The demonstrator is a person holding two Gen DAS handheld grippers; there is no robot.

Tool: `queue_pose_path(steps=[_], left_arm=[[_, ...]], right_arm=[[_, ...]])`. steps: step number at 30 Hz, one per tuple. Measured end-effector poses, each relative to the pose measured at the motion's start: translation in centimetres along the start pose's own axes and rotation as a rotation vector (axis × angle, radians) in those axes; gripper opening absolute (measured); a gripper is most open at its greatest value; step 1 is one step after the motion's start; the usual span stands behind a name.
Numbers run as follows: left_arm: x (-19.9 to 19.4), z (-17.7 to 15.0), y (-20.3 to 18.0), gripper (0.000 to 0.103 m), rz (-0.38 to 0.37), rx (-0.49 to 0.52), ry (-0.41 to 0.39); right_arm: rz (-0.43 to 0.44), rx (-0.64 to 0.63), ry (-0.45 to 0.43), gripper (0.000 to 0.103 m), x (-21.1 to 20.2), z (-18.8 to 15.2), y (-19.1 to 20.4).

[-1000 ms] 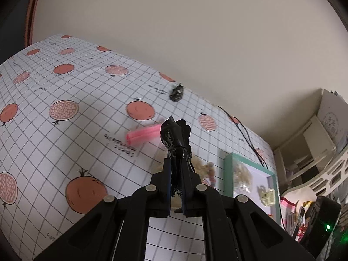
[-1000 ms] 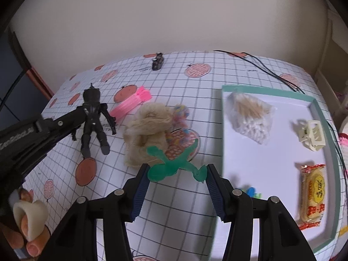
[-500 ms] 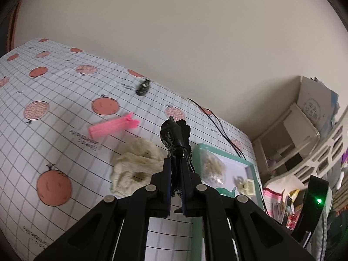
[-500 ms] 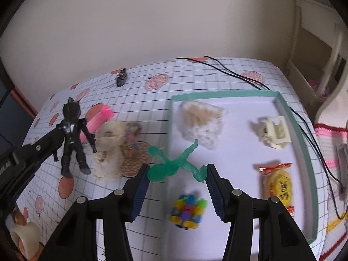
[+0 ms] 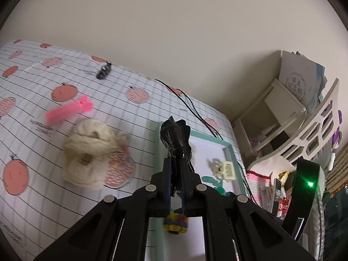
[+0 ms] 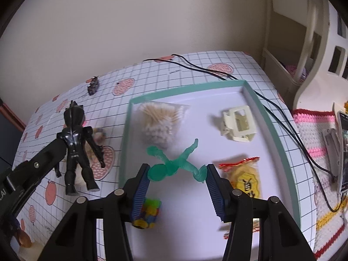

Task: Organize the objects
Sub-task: 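Carry the black figure and green figure over the white tray with both grippers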

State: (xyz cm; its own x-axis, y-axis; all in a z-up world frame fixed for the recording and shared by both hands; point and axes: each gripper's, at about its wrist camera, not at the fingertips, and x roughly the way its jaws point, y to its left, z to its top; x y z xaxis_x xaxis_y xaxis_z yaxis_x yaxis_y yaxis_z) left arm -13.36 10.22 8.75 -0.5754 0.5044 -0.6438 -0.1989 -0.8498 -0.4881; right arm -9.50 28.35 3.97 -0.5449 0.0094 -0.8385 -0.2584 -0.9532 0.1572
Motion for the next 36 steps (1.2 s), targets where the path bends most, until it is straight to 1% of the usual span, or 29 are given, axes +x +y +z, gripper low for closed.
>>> queue_pose_path(steps=[5,10,13,19,24,31,36], left_arm=[[1.5,-0.2,-1.4,0.007,0.008,0.043,0.027],[2.9,-0.2,-1.7,0.007,0.011,0.038,0.053],[3.7,-0.2,-1.9,0.007,0.026,0.042,0.060],[5.5,-0.6,-2.7,0.007,0.024,0.051,0.083],[6.6,-1.1,-2.5,0.007,0.026,0.037,0.112],[7.8,-1.9,-2.1,0.007,0.045,0.040,0.165],[7.9,-2.1,-2.2,0.007,0.054,0.057,0.181]], right_arm=[[-0.009,0.024,0.005,0.055,0.3,0.0,-1.0],[-0.019,0.027,0.007,0.055,0.6,0.1,-1.5],[-0.025,0.031,0.018,0.055,1.0,0.2,-1.9],[-0.049,0.022,0.034,0.055,1.7,0.0,-2.2],[-0.070,0.025,0.045,0.055,2.2,-0.2,-2.6],[-0.066,0.023,0.050,0.055,2.3,-0.3,-2.5],[-0.064,0.015,0.051,0.055,2.4,-0.4,-2.3]])
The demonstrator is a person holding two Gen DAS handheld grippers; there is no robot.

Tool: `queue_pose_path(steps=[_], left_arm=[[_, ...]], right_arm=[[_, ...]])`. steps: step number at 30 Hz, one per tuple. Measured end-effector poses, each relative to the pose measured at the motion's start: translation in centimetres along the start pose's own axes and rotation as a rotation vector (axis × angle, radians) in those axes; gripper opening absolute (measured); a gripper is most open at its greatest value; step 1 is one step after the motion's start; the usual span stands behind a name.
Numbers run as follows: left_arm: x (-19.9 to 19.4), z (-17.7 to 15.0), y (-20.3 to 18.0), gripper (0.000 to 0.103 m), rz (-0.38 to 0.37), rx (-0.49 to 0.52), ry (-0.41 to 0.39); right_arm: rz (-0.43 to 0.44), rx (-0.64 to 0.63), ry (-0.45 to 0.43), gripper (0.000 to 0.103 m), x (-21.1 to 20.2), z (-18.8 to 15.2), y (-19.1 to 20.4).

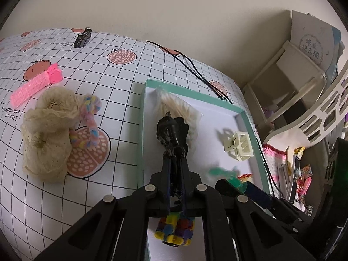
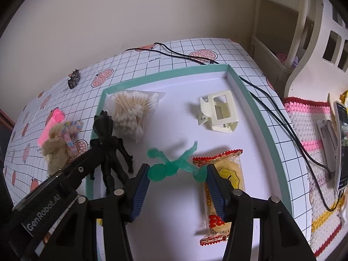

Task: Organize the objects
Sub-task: 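Carry the black figure and green figure over the white tray with both grippers, then open the left gripper to drop the black figure while the right releases the green figure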

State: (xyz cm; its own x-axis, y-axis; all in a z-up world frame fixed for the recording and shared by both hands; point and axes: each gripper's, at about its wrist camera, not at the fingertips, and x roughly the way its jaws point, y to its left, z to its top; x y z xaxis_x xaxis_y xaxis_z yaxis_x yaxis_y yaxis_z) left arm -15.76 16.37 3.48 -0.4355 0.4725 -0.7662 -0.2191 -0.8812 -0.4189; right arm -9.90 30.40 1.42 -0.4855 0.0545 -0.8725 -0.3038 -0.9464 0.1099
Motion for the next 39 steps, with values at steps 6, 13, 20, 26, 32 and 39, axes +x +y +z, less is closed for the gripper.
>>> queue_pose_path(steps=[6,13,20,26,32,39], left_arm=[[0.0,0.0,0.2,0.012,-0.007,-0.009,0.012],[-0.6,0.0,0.3,0.023,-0.016,-0.003,0.010],[-1.7,0.2,0.5,0.023,-0.022,0.000,-0.004],[-2.9,0.5,1.0,0.037,0.027,0.011,-0.034],[-3.5,0.7,2.4,0.047,0.090,-0.007,-0.044],[-3.7,0.8,4.0,0.062,0.150,-0.030,-0.048]], right_arm=[[0.001,0.001,0.001,0.056,0.0,0.0,0.1],[-0.002,-0.010,-0.005,0.060,-0.2,-0.1,0.3],[-0.002,-0.013,-0.029,0.060,-0.8,0.0,0.5],[0.004,-0.018,-0.036,0.060,-1.1,0.1,0.7],[-0.001,-0.040,-0.035,0.063,-1.0,-0.1,1.3],[-0.004,-0.068,-0.030,0.068,-0.8,-0.3,2.0]])
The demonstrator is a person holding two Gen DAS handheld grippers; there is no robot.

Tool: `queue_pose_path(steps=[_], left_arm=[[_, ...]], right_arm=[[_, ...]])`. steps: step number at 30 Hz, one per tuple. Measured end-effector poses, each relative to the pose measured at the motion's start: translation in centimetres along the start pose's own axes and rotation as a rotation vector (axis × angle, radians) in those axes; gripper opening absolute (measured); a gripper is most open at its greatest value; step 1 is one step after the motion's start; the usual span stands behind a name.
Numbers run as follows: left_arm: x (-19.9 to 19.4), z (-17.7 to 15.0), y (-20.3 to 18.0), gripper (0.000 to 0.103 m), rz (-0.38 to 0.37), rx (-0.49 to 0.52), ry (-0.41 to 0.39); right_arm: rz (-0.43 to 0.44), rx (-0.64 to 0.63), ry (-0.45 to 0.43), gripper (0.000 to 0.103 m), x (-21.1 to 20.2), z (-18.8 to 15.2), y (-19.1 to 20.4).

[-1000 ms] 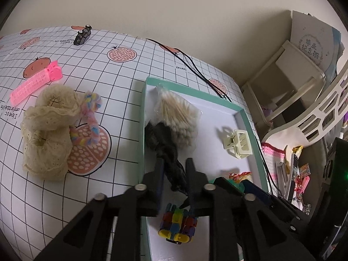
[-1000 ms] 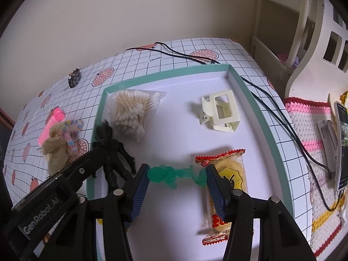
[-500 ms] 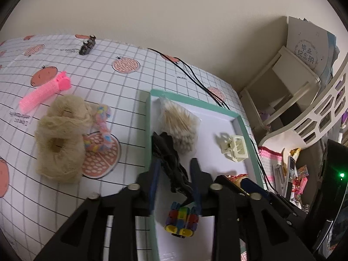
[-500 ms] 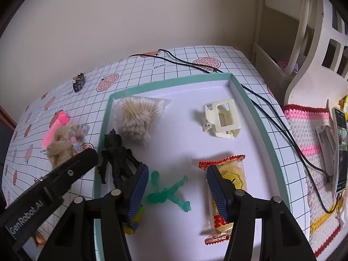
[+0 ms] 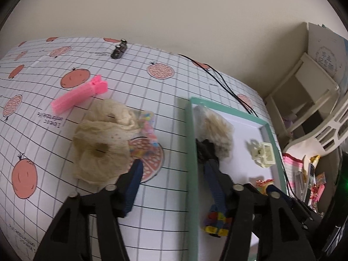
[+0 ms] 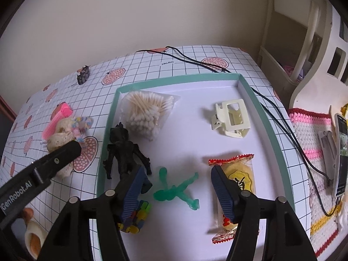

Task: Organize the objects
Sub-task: 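Open the left gripper to drop the black figure while the right releases the green figure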

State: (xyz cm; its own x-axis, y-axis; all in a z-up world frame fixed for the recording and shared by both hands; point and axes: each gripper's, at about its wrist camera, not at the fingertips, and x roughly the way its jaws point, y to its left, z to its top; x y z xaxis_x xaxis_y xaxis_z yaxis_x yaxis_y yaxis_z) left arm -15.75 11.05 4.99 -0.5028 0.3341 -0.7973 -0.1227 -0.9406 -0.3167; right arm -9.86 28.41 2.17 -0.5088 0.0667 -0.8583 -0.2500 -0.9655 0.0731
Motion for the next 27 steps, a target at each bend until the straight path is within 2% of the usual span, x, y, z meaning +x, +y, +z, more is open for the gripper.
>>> queue_pose_path(steps=[5,7,15,19,21,24,26,27], left_arm=[[-0.1,0.1,0.6,0.064,0.026,0.000,-0.009],[-0.1,0.2,0.7,0.075,0.035,0.001,-0.014],[-0.3,0.2,1.1,0.075,0.061,-0.001,-0.028],[-0.5,0.2,1.3,0.076,0.073,-0.010,-0.035],[-0.6,0.3,1.4,0.076,0.075,-0.013,-0.042],[-0.7,0.3,1.4,0.076,0.077,-0.013,-0.046],[-0.7,0.3,1.3,0.080,0.079,-0.012,-0.048],[-0.7,0.3,1.4,0.087,0.078,-0.011,-0.050]], right_arm=[[0.001,-0.006,-0.003,0.072,0.0,0.0,0.2],[0.002,-0.004,-0.004,0.073,0.1,0.0,0.2],[0.017,0.007,-0.016,0.088,0.1,0.0,0.0],[0.019,0.017,-0.023,0.091,0.0,0.0,-0.1],[0.018,0.018,-0.026,0.099,0.0,0.0,-0.2],[0.017,0.016,-0.030,0.099,0.0,0.0,-0.2],[0.019,0.018,-0.030,0.099,0.0,0.0,-0.2],[0.019,0.017,-0.030,0.101,0.0,0.0,-0.3]])
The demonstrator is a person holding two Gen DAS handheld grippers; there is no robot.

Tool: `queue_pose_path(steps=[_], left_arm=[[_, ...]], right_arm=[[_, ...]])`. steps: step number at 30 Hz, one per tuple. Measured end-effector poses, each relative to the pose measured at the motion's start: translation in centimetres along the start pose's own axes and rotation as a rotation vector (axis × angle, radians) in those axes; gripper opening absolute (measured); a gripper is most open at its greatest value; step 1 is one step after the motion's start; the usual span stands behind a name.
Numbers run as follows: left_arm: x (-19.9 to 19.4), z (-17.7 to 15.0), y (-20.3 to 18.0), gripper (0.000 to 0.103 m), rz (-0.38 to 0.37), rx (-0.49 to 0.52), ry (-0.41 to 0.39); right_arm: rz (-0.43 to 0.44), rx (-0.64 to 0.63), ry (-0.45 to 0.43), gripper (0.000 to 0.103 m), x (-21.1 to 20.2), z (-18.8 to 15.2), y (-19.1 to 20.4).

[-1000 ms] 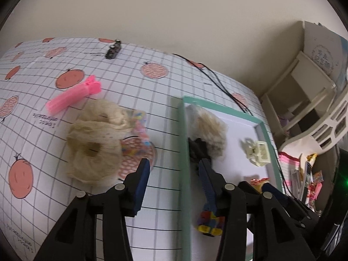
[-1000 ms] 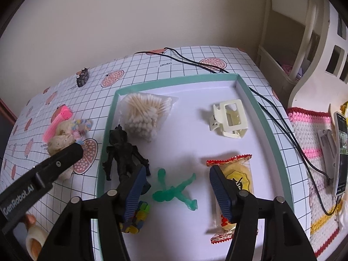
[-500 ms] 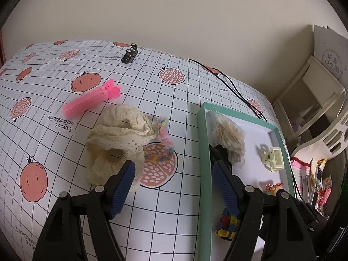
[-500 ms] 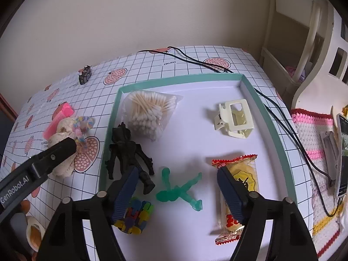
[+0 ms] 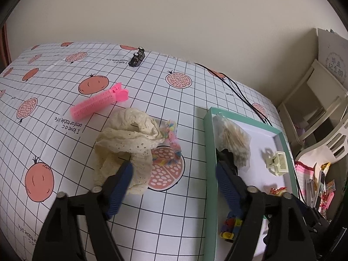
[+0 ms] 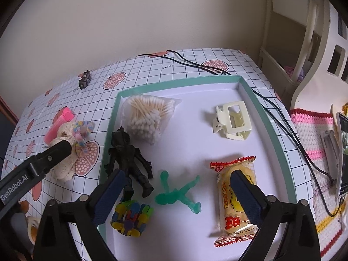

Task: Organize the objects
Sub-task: 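Open the left gripper to drop the black figure while the right releases the green figure, then move both grippers back toward the lace cloth and beaded bracelet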

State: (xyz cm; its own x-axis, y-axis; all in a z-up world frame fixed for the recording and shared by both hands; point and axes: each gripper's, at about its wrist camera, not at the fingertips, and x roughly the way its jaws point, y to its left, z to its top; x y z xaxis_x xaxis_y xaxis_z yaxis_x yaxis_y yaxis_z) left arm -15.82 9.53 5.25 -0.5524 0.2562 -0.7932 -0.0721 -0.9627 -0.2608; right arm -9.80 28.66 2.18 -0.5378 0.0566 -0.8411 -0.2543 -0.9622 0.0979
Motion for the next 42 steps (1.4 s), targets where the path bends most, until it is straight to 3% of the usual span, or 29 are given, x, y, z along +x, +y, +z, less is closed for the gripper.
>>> queue_pose_path(steps=[8,11,26,42], left_arm=[[-0.4,0.1,0.0,0.089,0.005,0.002,-0.024],[-0.5,0.1,0.2,0.097,0.010,-0.004,-0.034],[-1.3,0.8,1.1,0.098,0.018,-0.014,-0.056],[-3.0,2.6,9.6,0.098,0.095,-0.190,-0.083]], right_arm=[[0.007,-0.003,-0.001,0.103,0.1,0.0,0.1],[0.011,-0.005,0.001,0.103,0.2,0.0,0.2],[0.017,-0.003,-0.014,0.103,0.0,0.2,1.2],[0.084,-0.120,-0.038,0.103,-0.3,0.1,8.2]])
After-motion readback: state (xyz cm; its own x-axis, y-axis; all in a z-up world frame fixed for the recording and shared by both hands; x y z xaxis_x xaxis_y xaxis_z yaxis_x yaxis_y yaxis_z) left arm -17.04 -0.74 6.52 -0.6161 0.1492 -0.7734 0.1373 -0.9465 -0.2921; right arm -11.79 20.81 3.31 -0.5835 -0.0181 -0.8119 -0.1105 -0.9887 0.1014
